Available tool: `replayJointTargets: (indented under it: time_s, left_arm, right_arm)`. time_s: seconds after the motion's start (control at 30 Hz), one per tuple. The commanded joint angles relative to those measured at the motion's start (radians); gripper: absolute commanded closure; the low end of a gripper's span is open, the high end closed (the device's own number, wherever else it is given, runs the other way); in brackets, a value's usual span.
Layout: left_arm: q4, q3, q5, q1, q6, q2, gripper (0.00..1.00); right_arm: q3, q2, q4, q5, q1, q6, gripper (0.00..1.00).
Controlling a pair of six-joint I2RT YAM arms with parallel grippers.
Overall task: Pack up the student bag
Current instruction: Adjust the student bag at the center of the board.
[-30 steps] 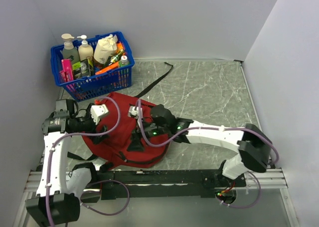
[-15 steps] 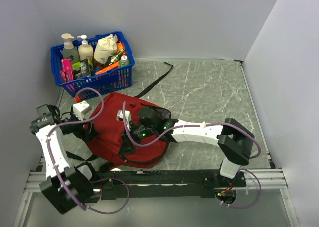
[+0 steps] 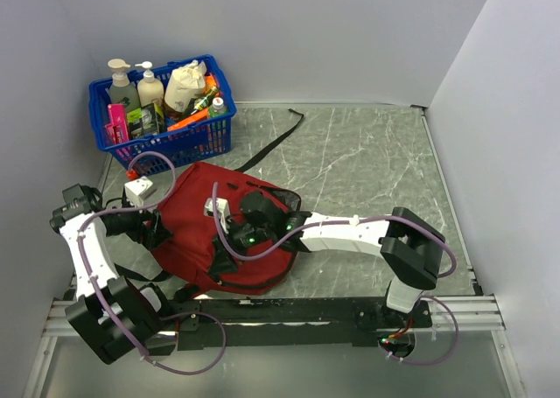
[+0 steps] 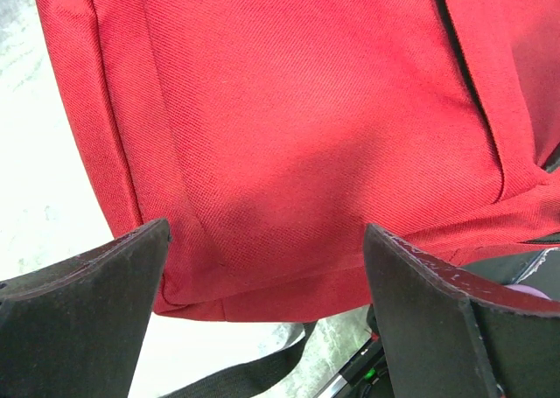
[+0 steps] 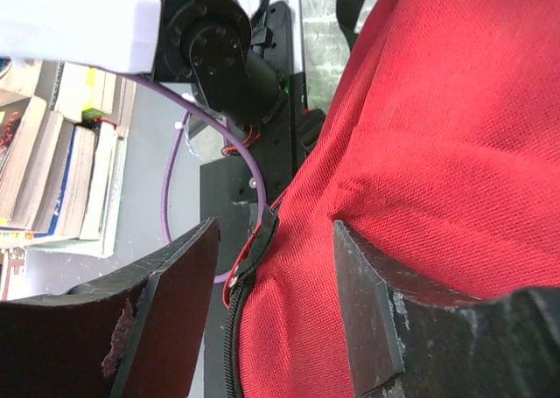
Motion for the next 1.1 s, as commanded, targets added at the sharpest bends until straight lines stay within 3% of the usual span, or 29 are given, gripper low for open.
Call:
replayJointTargets:
  time_s: [0.0, 0.13, 0.33, 0.7, 0.87, 1.07]
  left_arm:
    - [0.025, 0.003, 0.066, 0.007, 0.048, 0.03, 0.04]
    - [0.04, -0.003, 0.088, 0.007, 0.06, 0.04, 0.03]
    - [0.064, -0.038, 0.1, 0.006, 0.071, 0.017, 0.14]
    - [0.12, -0.078, 0.109, 0.003, 0.06, 0.014, 0.35]
    - [0.167, -0.096, 0.122, -0.01, 0.028, 0.01, 0.47]
    - [0.213, -0.106, 0.125, -0.04, -0.023, -0.009, 0.52]
  right_arm:
    - [-0.022, -0.046, 0.002, 0.009, 0.024, -0.021, 0.39]
    - [-0.039, -0.057, 0.021, 0.002, 0.027, -0.006, 0.4]
    - [-0.04, -0.034, 0.084, 0.0, 0.033, 0.014, 0.44]
    - [0.027, 0.033, 0.124, -0.008, 0.042, 0.04, 0.62]
    - [0.022, 0.047, 0.135, -0.012, 0.042, 0.051, 0.76]
    - [0.016, 0.05, 0.12, -0.009, 0.042, 0.045, 0.98]
